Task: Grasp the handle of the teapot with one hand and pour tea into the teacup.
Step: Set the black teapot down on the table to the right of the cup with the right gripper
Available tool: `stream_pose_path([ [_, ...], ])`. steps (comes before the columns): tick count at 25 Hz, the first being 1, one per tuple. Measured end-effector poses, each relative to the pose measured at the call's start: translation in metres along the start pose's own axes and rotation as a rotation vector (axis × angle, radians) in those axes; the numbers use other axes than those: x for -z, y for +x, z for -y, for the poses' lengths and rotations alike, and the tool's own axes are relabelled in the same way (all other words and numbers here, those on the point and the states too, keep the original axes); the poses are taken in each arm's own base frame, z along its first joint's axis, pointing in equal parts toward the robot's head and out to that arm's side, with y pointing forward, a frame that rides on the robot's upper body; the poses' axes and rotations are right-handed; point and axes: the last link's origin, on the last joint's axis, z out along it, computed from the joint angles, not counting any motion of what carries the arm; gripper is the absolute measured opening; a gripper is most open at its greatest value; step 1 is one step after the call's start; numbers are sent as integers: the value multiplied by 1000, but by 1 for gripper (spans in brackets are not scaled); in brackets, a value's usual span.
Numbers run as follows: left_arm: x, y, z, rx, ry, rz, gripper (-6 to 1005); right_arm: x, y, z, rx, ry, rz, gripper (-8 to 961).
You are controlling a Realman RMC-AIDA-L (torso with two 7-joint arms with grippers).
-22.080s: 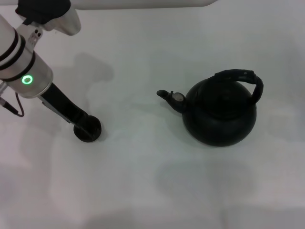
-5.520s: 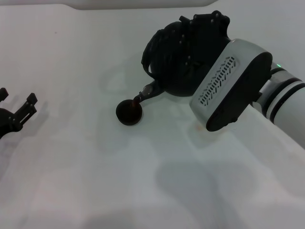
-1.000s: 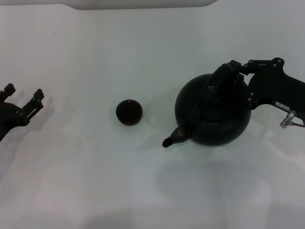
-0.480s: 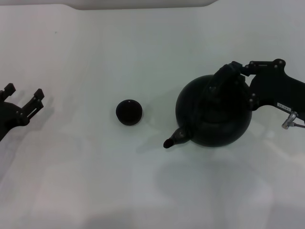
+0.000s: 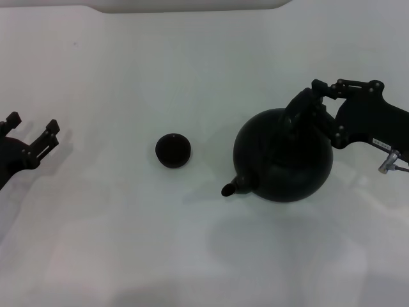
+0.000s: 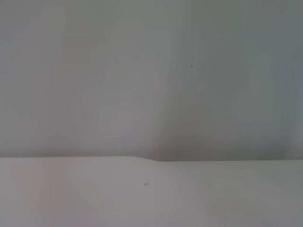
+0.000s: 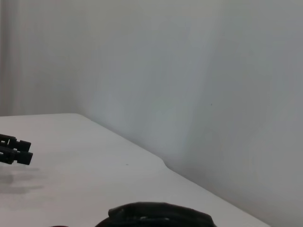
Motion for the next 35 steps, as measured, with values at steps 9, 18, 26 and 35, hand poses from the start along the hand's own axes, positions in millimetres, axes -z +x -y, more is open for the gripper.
stream_pose_path([
  [9, 0, 0, 0, 0, 1, 0, 835, -2, 3, 1, 2, -1, -10, 269],
  [18, 1, 0, 1, 1, 5, -1, 834, -2, 7, 7, -11, -2, -12, 398],
  [26, 0, 0, 1, 0, 5, -3, 835, 7, 10, 15, -53, 10, 19, 545],
  [35, 0, 0, 2, 0, 9, -1, 834, 15, 10, 11, -77, -17, 43, 764],
])
